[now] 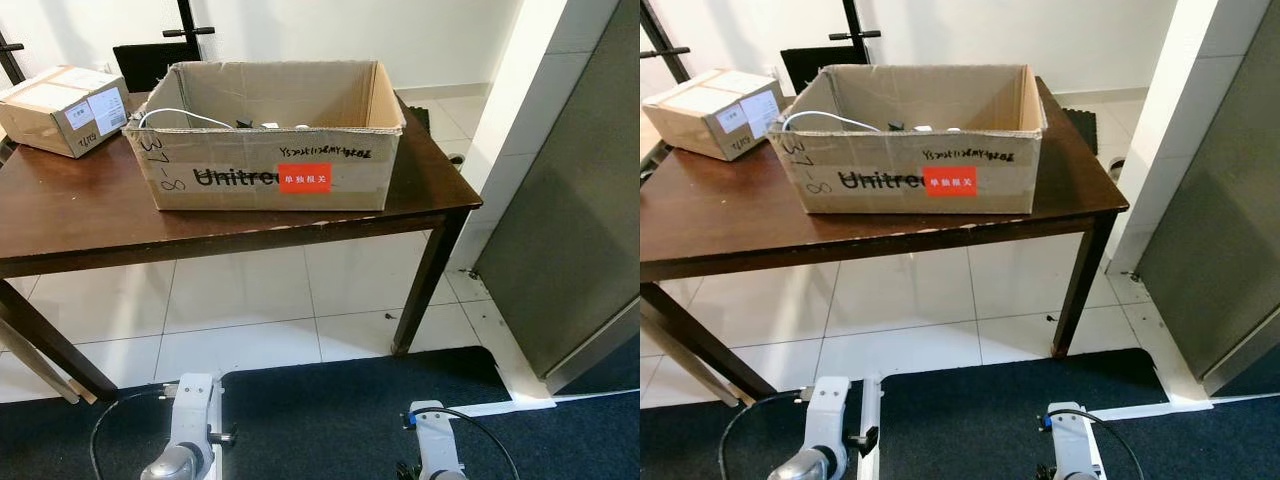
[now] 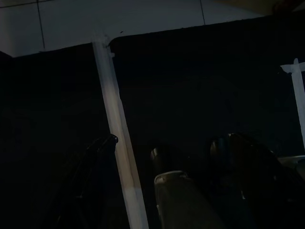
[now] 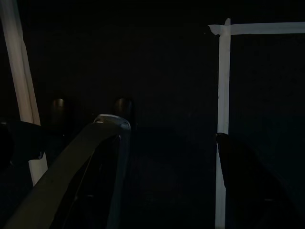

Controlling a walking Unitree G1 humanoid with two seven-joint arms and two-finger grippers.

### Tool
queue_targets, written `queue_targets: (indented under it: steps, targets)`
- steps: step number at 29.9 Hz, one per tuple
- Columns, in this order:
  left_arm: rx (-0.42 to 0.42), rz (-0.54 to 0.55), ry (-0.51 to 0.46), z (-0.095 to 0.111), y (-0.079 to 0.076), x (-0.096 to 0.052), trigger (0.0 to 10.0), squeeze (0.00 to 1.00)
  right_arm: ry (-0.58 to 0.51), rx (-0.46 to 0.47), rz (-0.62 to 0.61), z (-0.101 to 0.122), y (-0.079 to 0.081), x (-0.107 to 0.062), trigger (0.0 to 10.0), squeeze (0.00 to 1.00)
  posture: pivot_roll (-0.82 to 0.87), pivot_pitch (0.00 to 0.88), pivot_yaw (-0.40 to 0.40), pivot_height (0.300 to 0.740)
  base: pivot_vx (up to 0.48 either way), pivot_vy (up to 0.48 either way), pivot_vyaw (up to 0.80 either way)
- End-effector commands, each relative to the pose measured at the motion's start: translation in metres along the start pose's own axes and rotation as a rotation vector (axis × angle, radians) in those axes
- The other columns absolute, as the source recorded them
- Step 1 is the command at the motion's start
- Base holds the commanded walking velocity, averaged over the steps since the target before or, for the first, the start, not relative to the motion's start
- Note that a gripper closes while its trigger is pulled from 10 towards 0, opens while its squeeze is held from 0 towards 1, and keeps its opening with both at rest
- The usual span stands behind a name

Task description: Picking trash to rubbish bin

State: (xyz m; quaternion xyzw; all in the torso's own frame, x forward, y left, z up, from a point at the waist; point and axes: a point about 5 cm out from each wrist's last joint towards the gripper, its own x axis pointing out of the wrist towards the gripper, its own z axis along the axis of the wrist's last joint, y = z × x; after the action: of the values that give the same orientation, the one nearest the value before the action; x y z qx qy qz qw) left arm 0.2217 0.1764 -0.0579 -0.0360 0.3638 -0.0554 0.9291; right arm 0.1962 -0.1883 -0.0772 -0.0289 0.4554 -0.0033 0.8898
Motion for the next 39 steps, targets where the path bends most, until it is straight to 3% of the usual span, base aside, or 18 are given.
queue_targets:
  steps: [1,39]
  targets:
    - [-0.004,0.013,0.015,-0.0067,0.0055,-0.0032,10.0,0.00,0.021,0.009,0.008,-0.0055,0.0032,-0.0004,10.0,0.00,-0.02,0.130,0.033,0.740,0.000,0.000,0.00]
    - [-0.013,0.001,-0.010,-0.0039,0.0061,-0.0034,10.0,0.00,0.013,0.014,0.008,-0.0041,0.0058,0.0000,10.0,0.00,-0.01,0.127,0.041,0.740,0.000,-0.037,0.00]
